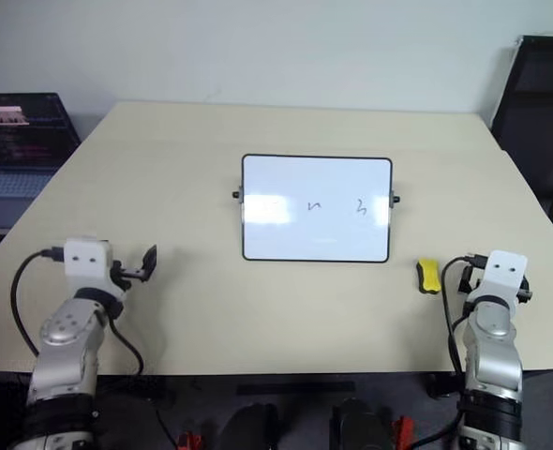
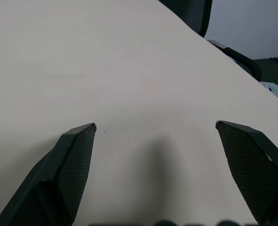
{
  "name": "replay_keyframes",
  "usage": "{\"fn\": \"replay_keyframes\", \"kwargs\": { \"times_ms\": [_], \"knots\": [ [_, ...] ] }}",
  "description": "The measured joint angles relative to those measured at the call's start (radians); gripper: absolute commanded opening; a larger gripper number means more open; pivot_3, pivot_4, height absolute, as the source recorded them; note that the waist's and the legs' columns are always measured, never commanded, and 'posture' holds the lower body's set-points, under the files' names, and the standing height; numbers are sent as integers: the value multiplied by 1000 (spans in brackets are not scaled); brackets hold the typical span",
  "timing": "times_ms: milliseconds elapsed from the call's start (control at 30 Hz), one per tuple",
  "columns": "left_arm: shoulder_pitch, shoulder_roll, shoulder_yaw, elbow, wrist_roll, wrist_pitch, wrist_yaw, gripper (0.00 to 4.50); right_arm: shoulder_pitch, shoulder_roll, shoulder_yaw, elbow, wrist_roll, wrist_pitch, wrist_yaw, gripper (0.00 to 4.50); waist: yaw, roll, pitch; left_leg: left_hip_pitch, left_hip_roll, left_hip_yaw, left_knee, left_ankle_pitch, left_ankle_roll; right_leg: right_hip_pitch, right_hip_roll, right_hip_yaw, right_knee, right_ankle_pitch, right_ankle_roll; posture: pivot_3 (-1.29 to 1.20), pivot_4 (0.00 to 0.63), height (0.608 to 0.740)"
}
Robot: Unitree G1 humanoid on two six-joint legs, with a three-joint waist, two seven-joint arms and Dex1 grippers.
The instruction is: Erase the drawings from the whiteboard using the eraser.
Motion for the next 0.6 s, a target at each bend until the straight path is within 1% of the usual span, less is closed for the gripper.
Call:
{"fn": "replay_keyframes", "kwargs": {
  "times_ms": [200,433,600],
  "knots": [
    [-15,3,3,-6,0,7,2,4500,-1,-11,2,-1,0,3,3,4442,5,0,0,0,0,1,1,0,0,0,0,0,0,0,0,0,150,740],
    [-74,3,-4,15,1,6,0,4500,2,-12,-2,-38,0,14,-2,4442,4,0,0,0,0,1,0,0,0,0,0,0,0,0,0,0,150,740],
    [-78,-1,-13,27,1,5,2,4500,5,-14,-15,-39,0,14,-3,4442,4,0,0,0,0,1,0,0,0,0,0,0,0,0,0,0,150,740]
  ]
}}
